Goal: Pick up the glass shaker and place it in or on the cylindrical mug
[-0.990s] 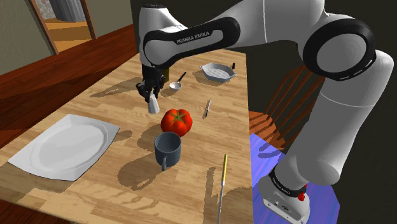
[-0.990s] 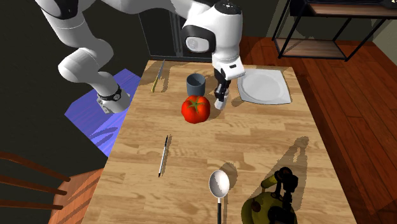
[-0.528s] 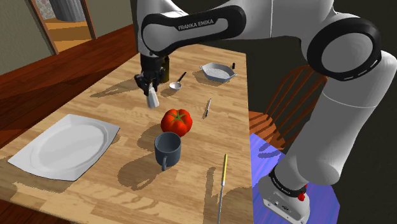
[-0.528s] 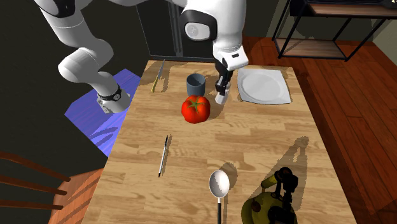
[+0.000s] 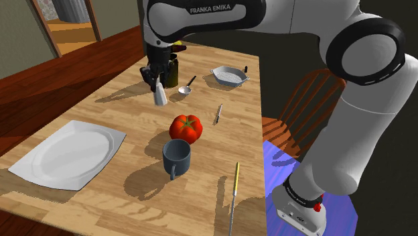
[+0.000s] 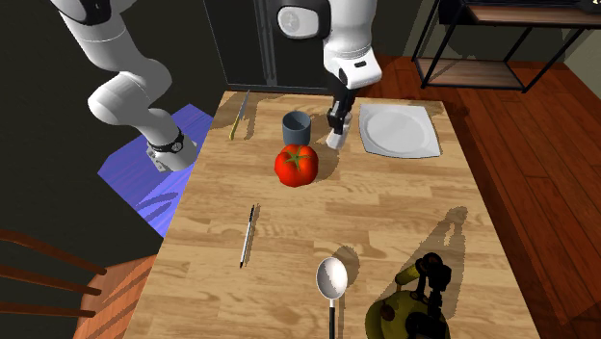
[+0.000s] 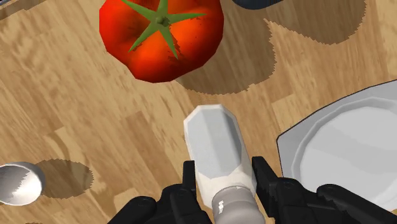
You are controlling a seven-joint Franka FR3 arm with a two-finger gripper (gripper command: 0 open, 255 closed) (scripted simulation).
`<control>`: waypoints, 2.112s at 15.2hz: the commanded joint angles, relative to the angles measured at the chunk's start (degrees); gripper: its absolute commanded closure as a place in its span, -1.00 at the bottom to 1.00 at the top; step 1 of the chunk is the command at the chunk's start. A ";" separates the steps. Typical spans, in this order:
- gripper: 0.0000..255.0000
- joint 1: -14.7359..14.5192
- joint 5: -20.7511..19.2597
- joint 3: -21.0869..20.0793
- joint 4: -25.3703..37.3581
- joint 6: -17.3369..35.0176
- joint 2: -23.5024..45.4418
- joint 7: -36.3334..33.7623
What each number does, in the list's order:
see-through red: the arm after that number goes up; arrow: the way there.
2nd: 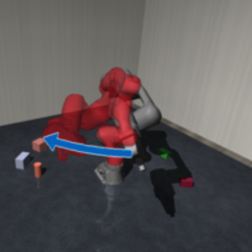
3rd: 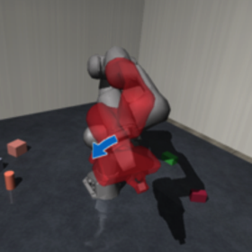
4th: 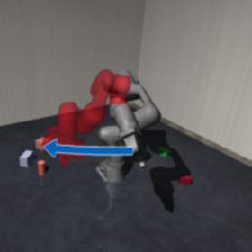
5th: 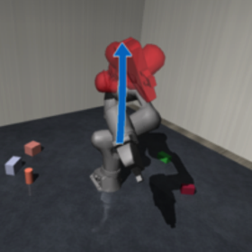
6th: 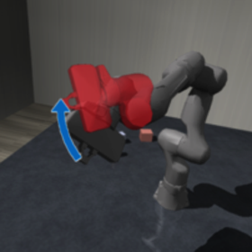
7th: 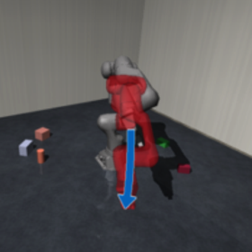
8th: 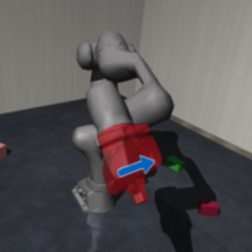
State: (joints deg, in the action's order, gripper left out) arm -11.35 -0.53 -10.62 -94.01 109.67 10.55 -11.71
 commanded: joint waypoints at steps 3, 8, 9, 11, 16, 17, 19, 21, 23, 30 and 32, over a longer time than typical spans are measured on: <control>1.00 -0.99 0.79 -0.98 -6.10 0.59 -5.62 -1.91; 1.00 -2.87 2.40 -2.87 -15.43 1.53 -14.27 -5.27; 1.00 -3.29 2.76 -3.29 -17.04 1.57 -15.91 -5.98; 1.00 -4.17 3.54 -4.17 -20.05 1.52 -19.09 -7.43; 1.00 -6.62 5.75 -6.61 -26.30 0.71 -26.55 -11.34; 1.00 -7.16 6.25 -7.16 -27.37 0.44 -28.00 -12.21; 1.00 -7.20 6.29 -7.27 -28.80 1.98 -27.88 -12.20; 1.00 -7.24 6.31 -7.39 -30.19 3.53 -27.71 -12.20; 1.00 -7.27 6.33 -7.51 -31.53 5.09 -27.49 -12.21; 1.00 -7.34 6.28 -7.97 -35.86 10.61 -26.27 -12.34; 1.00 -7.35 6.23 -8.12 -36.99 12.20 -25.80 -12.41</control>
State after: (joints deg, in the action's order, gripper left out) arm -18.73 5.72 -18.71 -130.41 121.05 -15.46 -24.16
